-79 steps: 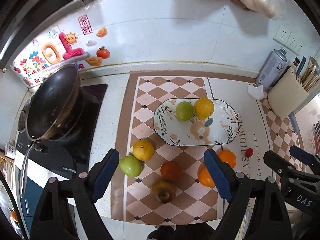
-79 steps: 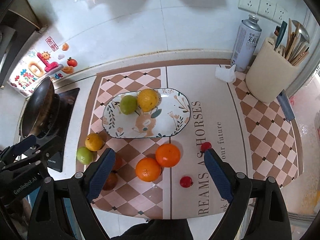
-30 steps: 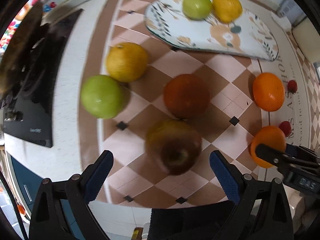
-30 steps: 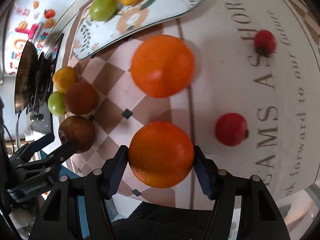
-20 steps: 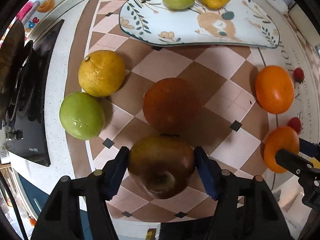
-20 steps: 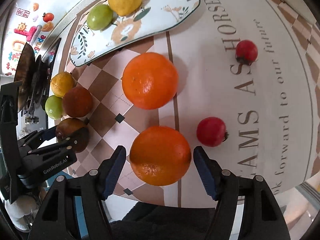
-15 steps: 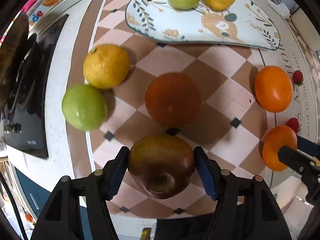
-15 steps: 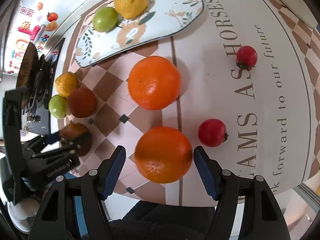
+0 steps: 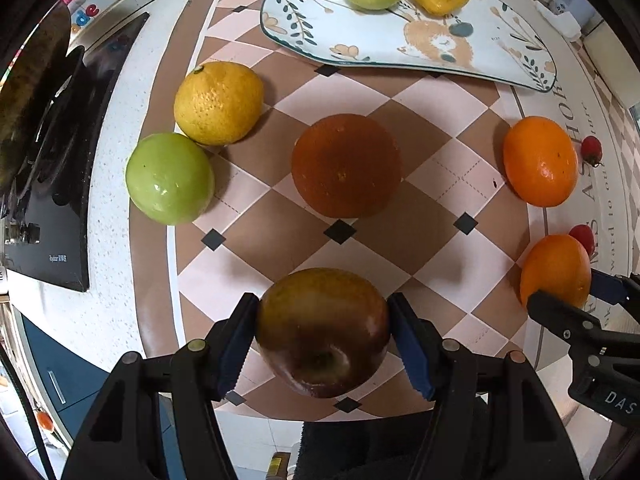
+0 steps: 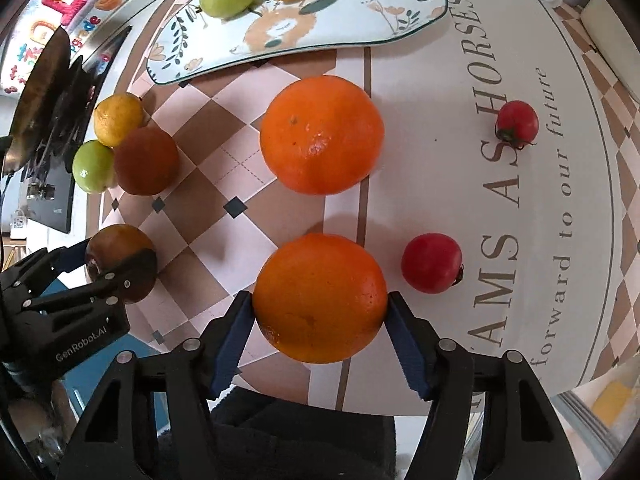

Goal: Organize fruits
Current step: 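Place the dark apple and orange onto the floral plate and release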

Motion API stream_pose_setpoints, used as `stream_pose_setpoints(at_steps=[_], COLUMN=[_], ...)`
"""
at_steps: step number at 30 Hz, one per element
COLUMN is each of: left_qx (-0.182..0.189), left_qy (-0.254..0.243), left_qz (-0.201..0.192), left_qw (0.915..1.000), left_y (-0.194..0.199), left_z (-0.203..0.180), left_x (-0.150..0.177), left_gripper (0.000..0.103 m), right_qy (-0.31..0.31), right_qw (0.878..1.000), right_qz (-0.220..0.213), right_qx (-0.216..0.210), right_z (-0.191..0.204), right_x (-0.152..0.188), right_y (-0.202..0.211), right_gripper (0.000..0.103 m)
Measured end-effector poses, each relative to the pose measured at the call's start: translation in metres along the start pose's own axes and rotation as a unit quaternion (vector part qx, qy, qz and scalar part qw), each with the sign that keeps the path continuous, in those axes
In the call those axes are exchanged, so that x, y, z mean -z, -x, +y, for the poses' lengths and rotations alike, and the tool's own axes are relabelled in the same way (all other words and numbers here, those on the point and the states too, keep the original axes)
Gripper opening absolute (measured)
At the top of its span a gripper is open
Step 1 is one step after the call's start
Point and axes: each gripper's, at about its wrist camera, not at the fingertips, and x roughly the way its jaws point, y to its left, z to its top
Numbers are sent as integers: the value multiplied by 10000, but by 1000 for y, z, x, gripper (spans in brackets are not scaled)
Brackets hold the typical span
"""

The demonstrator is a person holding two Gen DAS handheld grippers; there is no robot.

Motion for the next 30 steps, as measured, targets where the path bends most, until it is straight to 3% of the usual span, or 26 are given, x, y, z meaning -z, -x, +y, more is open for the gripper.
stream_pose_setpoints(at_steps=[6, 9, 13, 17, 22, 26, 30], left_qx=[228, 578, 1012, 912, 598, 529, 556], left_qy=[87, 267, 422, 341, 293, 390, 496], left_qz=[-114, -325, -687, -998, -945, -575, -148], left_qw=[9996, 9974, 9916, 9902, 9933, 9962, 9971], left_y=[27, 58, 105, 132, 115, 77, 42], left_z=[8, 17, 28, 33, 29, 34, 35], left_x=[-10, -23, -56, -108, -170, -219, -247], left_gripper=[63, 63, 63, 63, 63, 63, 63], right_qy=[-14, -77, -156, -203, -241, -185, -153], right_qw=[9997, 9985, 9954, 9931, 9944, 9966, 9981], right_qz=[-138, -308, -651, -982, -955, -778, -588], right_qx=[-214, -436, -679, -602, -371, -175, -67], right_z=[4, 1, -1, -6, -16, -19, -19], right_x=[0, -6, -33, -80, -147, -179, -194], right_y=[14, 36, 68, 86, 73, 48, 28], right_gripper=[68, 68, 68, 68, 68, 68, 68])
